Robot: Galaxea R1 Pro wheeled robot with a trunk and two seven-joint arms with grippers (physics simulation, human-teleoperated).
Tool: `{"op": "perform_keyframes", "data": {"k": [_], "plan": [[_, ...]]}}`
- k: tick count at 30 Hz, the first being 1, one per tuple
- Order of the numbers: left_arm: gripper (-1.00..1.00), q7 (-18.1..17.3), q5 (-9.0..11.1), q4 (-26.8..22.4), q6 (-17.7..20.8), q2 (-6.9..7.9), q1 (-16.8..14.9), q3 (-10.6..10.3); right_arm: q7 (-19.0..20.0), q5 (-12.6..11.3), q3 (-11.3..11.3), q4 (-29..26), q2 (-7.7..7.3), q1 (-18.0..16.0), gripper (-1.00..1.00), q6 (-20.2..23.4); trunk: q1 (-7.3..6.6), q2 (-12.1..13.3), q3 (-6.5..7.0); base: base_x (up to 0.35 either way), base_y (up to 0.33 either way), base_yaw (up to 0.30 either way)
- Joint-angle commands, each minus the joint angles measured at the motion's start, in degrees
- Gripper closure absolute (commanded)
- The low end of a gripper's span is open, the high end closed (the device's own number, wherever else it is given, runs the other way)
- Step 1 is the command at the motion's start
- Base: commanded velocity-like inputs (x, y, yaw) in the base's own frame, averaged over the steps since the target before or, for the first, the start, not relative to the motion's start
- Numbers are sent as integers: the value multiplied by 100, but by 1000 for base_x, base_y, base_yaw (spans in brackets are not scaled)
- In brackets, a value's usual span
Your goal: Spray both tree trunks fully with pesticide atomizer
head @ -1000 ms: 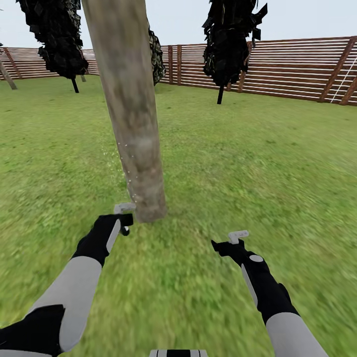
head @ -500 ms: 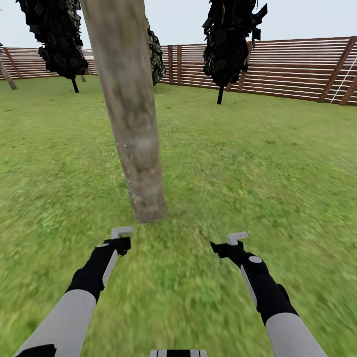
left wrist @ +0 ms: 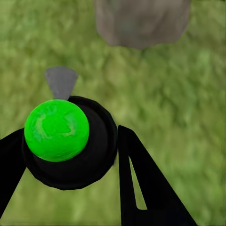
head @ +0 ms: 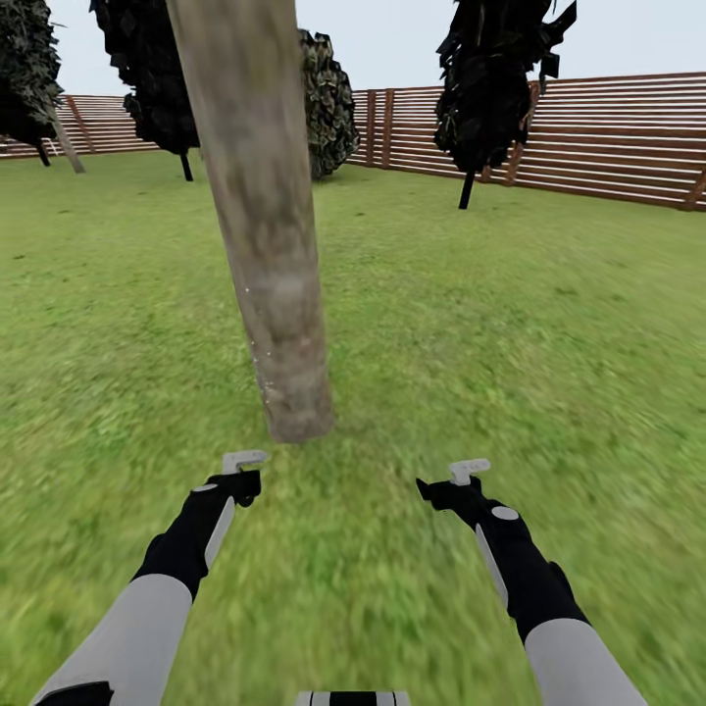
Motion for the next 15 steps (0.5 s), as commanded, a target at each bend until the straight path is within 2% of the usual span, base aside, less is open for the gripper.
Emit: {"op": "perform_keyframes", "data": {"k": [1, 10, 15], "plan": [[100, 1, -1, 2, 0, 0, 0, -1, 0, 0, 0, 0, 0, 0, -100, 0, 0, 0, 0, 175, -276, 276], [100, 1, 25, 3, -9, -16, 3, -8, 0, -2, 0, 0, 0, 0, -100, 1, 0, 0, 0, 151, -285, 272], [100, -4, 27, 3, -12, -18, 25, -10, 0, 0, 0, 0, 0, 0, -100, -2, 0, 0, 0, 8, -307, 65]]}}
